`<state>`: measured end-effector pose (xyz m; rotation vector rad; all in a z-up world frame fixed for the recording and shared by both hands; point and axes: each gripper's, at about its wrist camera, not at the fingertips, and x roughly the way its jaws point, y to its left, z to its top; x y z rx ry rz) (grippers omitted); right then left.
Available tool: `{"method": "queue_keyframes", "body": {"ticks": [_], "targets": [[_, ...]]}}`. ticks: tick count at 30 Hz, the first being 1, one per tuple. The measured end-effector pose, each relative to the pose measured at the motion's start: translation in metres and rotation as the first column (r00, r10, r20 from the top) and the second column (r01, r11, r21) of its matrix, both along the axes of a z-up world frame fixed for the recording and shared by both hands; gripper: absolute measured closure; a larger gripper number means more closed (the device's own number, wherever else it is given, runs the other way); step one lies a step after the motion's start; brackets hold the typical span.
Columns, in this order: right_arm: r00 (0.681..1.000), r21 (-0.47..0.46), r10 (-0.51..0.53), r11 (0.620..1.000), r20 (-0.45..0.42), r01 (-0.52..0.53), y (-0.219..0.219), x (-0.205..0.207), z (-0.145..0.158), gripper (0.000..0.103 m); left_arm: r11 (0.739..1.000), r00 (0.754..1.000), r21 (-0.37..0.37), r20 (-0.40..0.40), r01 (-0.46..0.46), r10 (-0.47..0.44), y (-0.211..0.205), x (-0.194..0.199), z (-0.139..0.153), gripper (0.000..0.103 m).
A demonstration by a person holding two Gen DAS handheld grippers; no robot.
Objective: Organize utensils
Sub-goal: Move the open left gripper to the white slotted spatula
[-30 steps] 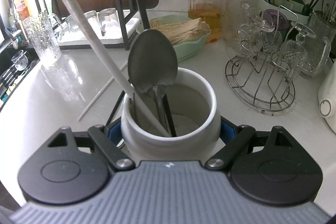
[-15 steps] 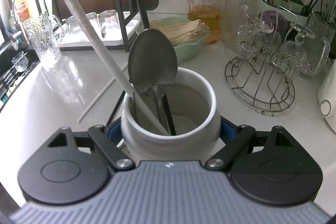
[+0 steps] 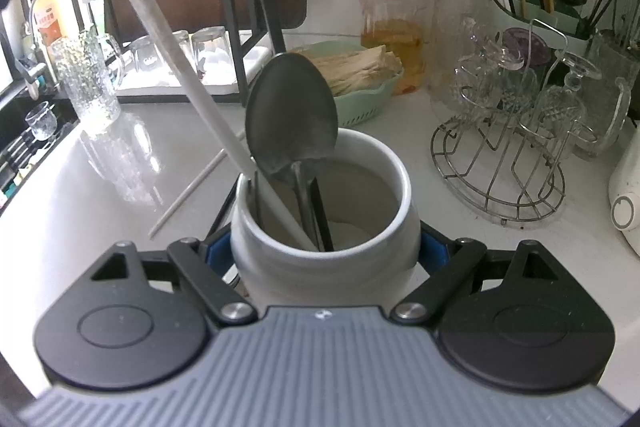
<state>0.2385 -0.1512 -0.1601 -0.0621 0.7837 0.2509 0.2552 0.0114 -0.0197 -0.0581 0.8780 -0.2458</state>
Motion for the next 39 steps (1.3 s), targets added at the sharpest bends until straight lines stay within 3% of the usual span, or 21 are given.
{"method": "queue_keyframes", "body": {"ticks": [5, 14, 19, 23, 32, 39], "targets": [[1.0, 0.006, -0.018, 1.0, 0.013, 0.018, -0.001, 0.004, -0.001, 0.012, 0.997, 0.998, 0.06, -0.009, 0.055, -0.054, -0.002, 0.01, -0.023, 0.005], [1.0, 0.001, -0.019, 1.0, 0.001, 0.019, -0.001, 0.005, 0.0, 0.012, 0.996, 0.996, -0.006, 0.008, 0.085, -0.085, 0.014, 0.031, -0.052, 0.005], [0.999, 0.0, -0.04, 0.999, -0.01, 0.04, -0.006, 0.006, 0.0, 0.012, 0.997, 0.998, 0.028, 0.005, 0.068, -0.068, 0.017, 0.046, -0.062, 0.006], [0.999, -0.002, -0.052, 0.999, -0.013, 0.052, -0.013, 0.004, 0.001, 0.012, 0.998, 0.997, 0.003, -0.032, 0.069, -0.069, 0.021, 0.061, -0.073, 0.006], [0.997, -0.005, -0.08, 0.997, -0.019, 0.08, -0.026, 0.0, 0.002, 0.012, 0.998, 0.997, 0.066, -0.08, 0.007, -0.001, 0.014, 0.079, -0.113, 0.007], [0.998, -0.005, -0.064, 0.998, -0.027, 0.063, -0.025, 0.002, 0.003, 0.012, 0.997, 0.992, 0.082, -0.128, 0.009, 0.001, 0.004, 0.088, -0.143, 0.019]]}}
